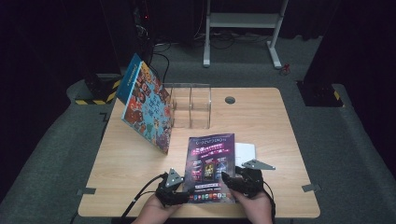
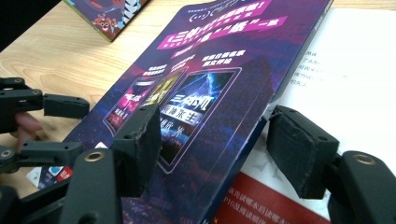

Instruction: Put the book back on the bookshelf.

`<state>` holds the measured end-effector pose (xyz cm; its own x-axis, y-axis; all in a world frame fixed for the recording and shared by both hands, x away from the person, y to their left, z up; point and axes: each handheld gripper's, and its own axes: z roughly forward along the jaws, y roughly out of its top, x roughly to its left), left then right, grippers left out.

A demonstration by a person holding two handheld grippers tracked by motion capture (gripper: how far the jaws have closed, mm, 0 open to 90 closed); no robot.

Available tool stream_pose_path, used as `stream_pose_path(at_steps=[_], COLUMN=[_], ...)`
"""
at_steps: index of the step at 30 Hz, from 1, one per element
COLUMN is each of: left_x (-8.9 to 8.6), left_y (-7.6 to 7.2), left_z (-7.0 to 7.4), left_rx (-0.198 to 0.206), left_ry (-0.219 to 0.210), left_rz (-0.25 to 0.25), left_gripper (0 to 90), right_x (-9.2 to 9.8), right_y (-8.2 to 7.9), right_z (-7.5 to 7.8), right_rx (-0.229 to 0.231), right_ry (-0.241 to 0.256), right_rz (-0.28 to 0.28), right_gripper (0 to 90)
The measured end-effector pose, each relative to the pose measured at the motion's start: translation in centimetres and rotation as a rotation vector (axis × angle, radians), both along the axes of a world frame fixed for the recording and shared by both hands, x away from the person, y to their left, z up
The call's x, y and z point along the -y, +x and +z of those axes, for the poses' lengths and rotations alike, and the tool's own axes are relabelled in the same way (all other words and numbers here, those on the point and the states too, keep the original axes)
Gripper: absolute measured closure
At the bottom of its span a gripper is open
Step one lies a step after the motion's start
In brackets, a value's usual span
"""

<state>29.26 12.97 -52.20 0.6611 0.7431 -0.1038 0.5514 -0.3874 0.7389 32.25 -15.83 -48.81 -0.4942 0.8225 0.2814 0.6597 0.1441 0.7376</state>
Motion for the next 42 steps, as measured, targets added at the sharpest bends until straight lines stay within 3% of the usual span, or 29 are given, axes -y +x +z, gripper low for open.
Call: stream_pose_path(at_steps=[6,23,29,32,42], left_x=[-0.2,-0.4,-0.4,-0.3,-0.5], left_y=[-0.2,-0.3,-0.4,-0.5,-0.1], left_z=[0.0,0.0,0.0,0.1,0.1], left_rx=[0.002,0.001,0.008,0.046,0.039], left_ry=[0.002,-0.002,0.003,0.025,0.031], left_rz=[-0.012,-0.008,-0.012,0.009,-0.003], left_gripper=[39.9,39.9,40.2,45.0,44.0], right_x=[-0.2,0.1,0.3,0.3,0.4], right_y=[0.5,0.1,-0.1,-0.3,-1.0], right_z=[0.2,1.1,1.1,1.2,1.2], right_rx=[-0.006,0.06,0.065,0.06,0.059], right_ry=[-0.009,-0.019,-0.021,-0.016,-0.006], right_rz=[-0.001,0.036,0.05,0.044,0.037], right_gripper=[40.0,65.5,66.7,66.7,66.4])
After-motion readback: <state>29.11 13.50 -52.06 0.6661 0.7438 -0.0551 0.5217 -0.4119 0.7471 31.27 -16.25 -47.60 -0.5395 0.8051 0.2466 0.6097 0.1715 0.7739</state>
